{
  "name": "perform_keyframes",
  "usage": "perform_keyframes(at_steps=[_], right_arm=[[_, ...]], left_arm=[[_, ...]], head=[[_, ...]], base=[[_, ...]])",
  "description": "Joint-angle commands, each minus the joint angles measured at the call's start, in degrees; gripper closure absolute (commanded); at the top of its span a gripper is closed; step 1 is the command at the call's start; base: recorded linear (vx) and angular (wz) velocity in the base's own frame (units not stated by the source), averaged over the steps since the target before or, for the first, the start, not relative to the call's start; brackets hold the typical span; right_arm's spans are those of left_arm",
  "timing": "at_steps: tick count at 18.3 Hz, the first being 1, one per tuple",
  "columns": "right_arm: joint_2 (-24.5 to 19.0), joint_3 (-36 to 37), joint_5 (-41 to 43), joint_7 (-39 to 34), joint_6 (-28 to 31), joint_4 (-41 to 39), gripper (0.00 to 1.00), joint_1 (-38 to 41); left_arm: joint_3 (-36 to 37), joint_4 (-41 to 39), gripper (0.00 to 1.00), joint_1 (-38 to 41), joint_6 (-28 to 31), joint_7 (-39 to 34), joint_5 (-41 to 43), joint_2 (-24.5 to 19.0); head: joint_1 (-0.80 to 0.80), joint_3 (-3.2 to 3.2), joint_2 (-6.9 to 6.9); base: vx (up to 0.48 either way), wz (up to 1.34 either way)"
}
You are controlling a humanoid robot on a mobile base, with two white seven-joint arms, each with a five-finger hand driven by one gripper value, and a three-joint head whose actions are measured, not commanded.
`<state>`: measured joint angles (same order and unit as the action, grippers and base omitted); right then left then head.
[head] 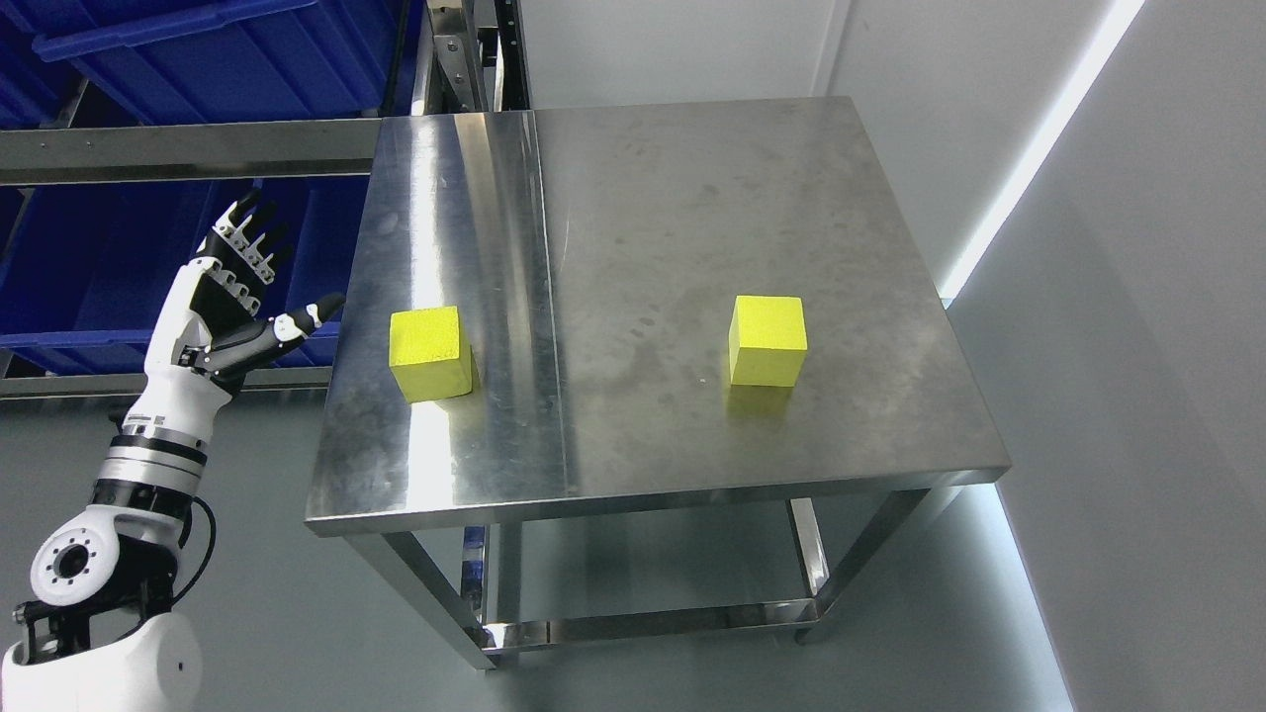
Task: Move yellow foam block to right shelf middle
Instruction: 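Raise the left hand and open it toward the nearer yellow foam cube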
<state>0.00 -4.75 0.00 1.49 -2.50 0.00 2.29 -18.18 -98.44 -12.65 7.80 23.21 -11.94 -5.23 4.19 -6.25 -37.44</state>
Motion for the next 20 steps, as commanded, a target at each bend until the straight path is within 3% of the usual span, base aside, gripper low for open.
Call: perform_keyframes(at_steps=[1,6,12,20], right_arm=[[1.0,0.01,-0.53,-0.08,-0.05,-1.0,0.0,0.0],[1.0,0.01,-0.44,-0.08,-0.05,-1.0,0.0,0.0],[1.0,0.01,-0.53,0.0,-0.05,-1.0,0.0,0.0],[1.0,0.01,-0.44,0.0,-0.05,-1.0,0.0,0.0]], left_arm=[[-1.94,-0.09,0.0,0.09,-0.42,1.75,-0.36,-0.75],[-5.45,-0.09,0.0,0.43,-7.43,11.4,-0.63,-1.8],[-13.54,0.0,0.0,3.07,-8.59,27.13,-0.63,-6.72],[-12.23,1.93,0.01,6.24,-8.59,29.7,0.94,-9.1]], head=[[0.0,0.0,0.0],[0.0,0.0,0.0],[0.0,0.0,0.0],[0.0,0.0,0.0]], base=[[0.0,0.0],[0.0,0.0],[0.0,0.0],[0.0,0.0]])
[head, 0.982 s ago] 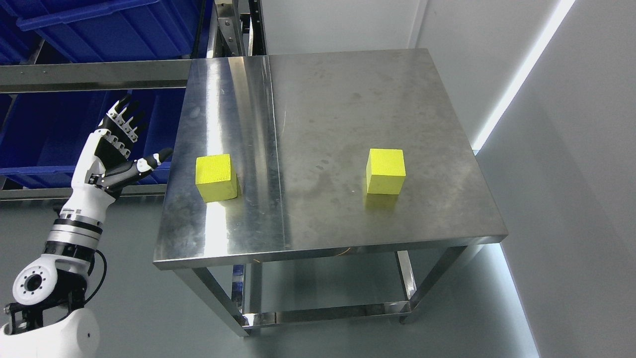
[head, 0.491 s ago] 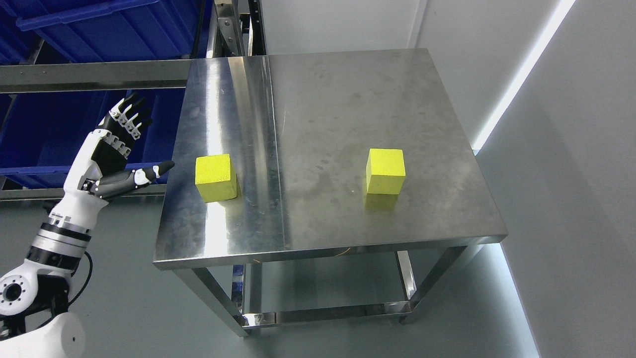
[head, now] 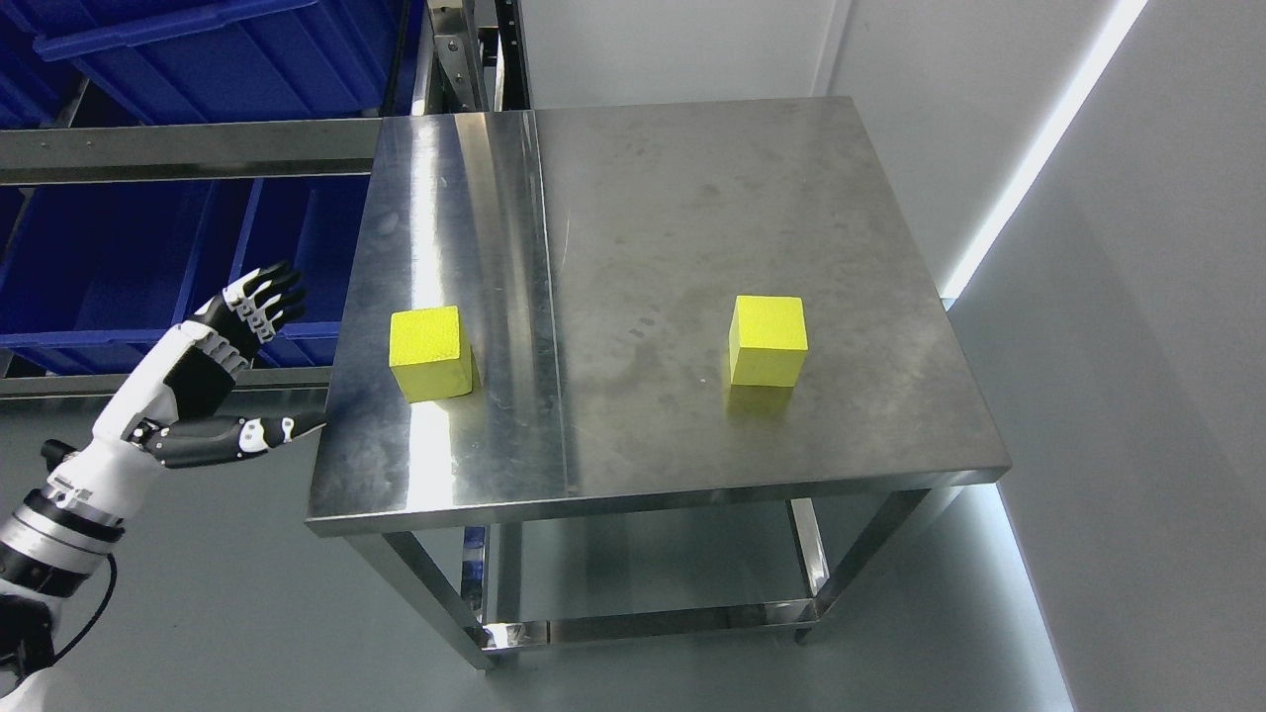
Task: Move yellow foam block to right shelf middle
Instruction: 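Raise the left hand and open it toward the nearer yellow foam cube, then reach the left hand around the yellow cube on the table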
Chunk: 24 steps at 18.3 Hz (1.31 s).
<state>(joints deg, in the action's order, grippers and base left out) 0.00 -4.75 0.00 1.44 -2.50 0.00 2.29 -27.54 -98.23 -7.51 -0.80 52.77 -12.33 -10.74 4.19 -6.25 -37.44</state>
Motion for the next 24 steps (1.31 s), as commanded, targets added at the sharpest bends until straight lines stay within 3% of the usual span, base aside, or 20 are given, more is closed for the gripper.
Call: perform_keyframes(at_steps=[1,10,18,24], right_arm=[[1.0,0.0,-0.44,-0.03,-0.05,-1.0,0.0,0.0],[1.0,0.0,-0.44,-0.03,-0.05,-1.0,0.0,0.0],[1.0,0.0,-0.44,-0.03,-0.05,-1.0,0.0,0.0],[1.0,0.0,-0.44,0.06,-0.05,-1.0,0.0,0.0]], left_arm=[[-2.78,1.81,0.01,0.75,0.01,0.05,2.04,-3.59],[5.03,6.9,0.01,-7.07,0.19,-0.73,12.4,-2.45],[13.38,10.51,0.01,-8.49,0.71,-1.44,13.12,-1.48],[14.88,16.12,0.01,-11.29,0.54,-1.53,13.2,-1.56]], head=[[0.0,0.0,0.0],[0.0,0.0,0.0],[0.0,0.0,0.0],[0.0,0.0,0.0]], base=[[0.0,0.0],[0.0,0.0],[0.0,0.0],[0.0,0.0]])
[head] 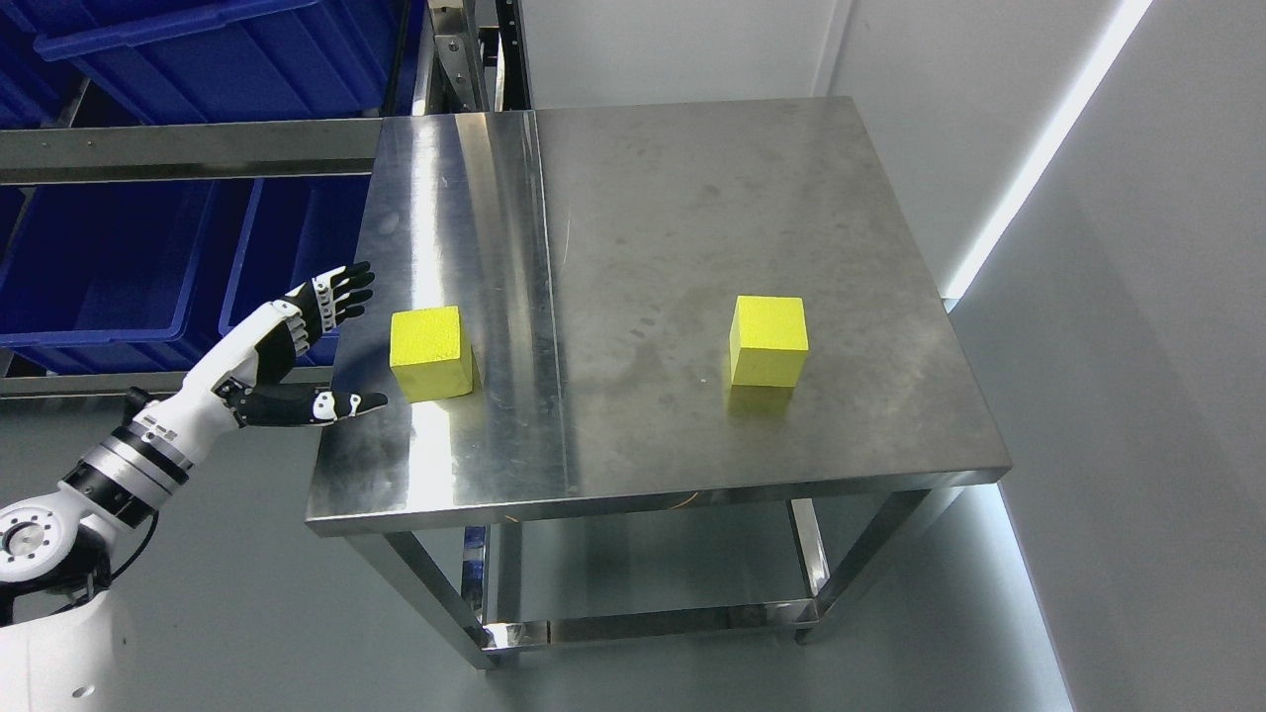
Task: Move yellow foam block to right shelf middle
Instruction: 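Reach the left hand around the yellow cube on the table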
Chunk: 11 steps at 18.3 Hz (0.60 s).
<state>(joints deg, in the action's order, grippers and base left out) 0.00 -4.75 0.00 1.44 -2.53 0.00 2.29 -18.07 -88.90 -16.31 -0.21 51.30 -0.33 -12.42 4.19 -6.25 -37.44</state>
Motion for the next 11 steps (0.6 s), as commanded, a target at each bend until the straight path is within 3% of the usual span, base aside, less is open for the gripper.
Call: perform_keyframes(at_steps=[1,11], right_arm=[[1.0,0.01,-0.44,0.05,-0.02,-1.0,0.0,0.0],[1.0,-0.08,-0.44,0.05,-0.02,-1.0,0.0,0.0]], left_arm=[[5.5,7.85,0.01,-3.11,-0.05,0.03,1.21,0.12],[9.72,16.03,0.0,-7.07,-0.23,0.73,2.44,0.03]], head=[[0.0,0.0,0.0],[0.0,0.0,0.0]], base=[[0.0,0.0],[0.0,0.0]])
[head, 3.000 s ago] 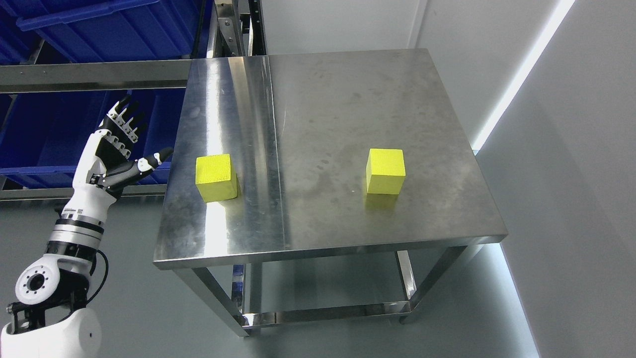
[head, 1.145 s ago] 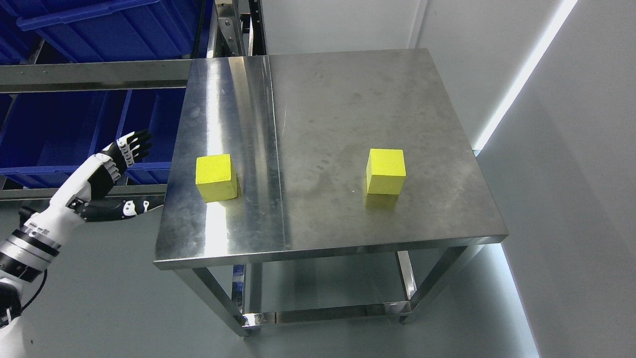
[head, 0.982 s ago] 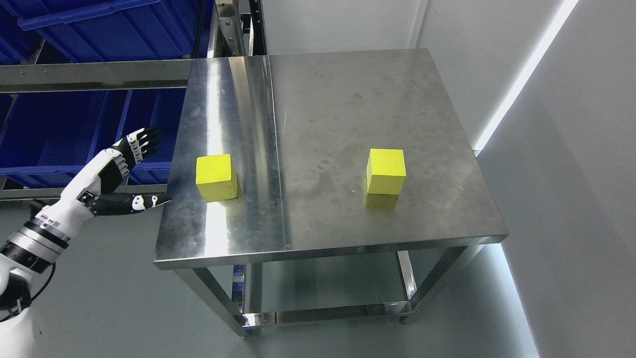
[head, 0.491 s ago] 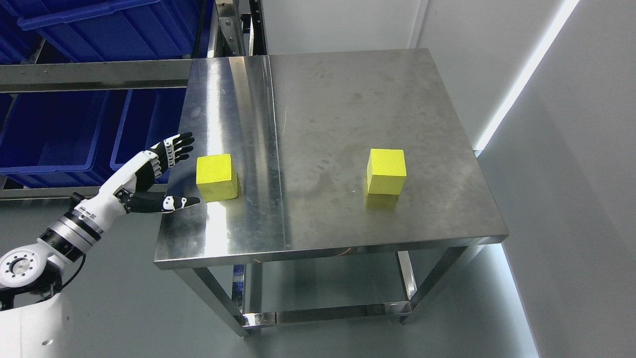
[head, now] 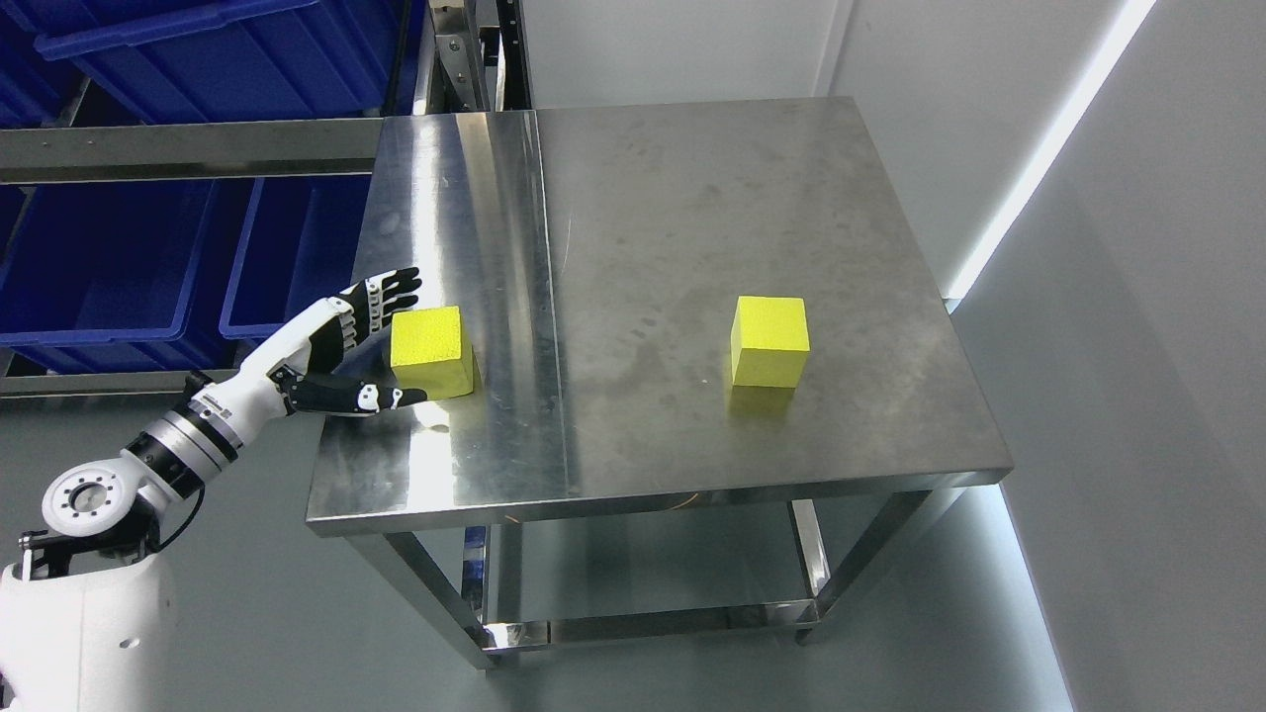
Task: Move yellow foam block to right shelf middle
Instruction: 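Reach the left hand around the yellow cube on the table, then close the left hand on the yellow cube and lift it up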
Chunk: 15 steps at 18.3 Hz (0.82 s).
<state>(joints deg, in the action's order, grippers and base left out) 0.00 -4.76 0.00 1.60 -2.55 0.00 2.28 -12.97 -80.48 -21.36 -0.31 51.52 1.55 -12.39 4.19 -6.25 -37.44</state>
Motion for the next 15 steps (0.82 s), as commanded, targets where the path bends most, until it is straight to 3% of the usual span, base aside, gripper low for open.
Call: perform_keyframes(at_steps=[1,8,11,15], right_arm=[[1.0,0.01,-0.44,-0.2,0.0,-1.0,0.0,0.0],[1.0,0.01,-0.44,-0.11,0.0,-1.0,0.0,0.0],[1.0,-0.08,-0.44,-0.11,0.0,-1.0,0.0,0.0],[1.0,0.01,-0.44,-0.11,0.09,-1.0,0.0,0.0]], left_arm=[[5.05,7.8,0.0,-2.19,-0.13,0.51,0.56,0.0],[7.34,9.03,0.07,-2.46,-0.13,0.51,0.64,-0.18],[6.99,10.34,0.17,-3.25,-0.3,0.43,0.56,-0.35],[4.98,10.44,0.39,-3.25,-0.39,-0.01,0.47,0.17]], head=[[0.0,0.0,0.0],[0.0,0.0,0.0],[0.0,0.0,0.0],[0.0,0.0,0.0]], base=[[0.0,0.0],[0.001,0.01],[0.002,0.06],[0.006,0.04]])
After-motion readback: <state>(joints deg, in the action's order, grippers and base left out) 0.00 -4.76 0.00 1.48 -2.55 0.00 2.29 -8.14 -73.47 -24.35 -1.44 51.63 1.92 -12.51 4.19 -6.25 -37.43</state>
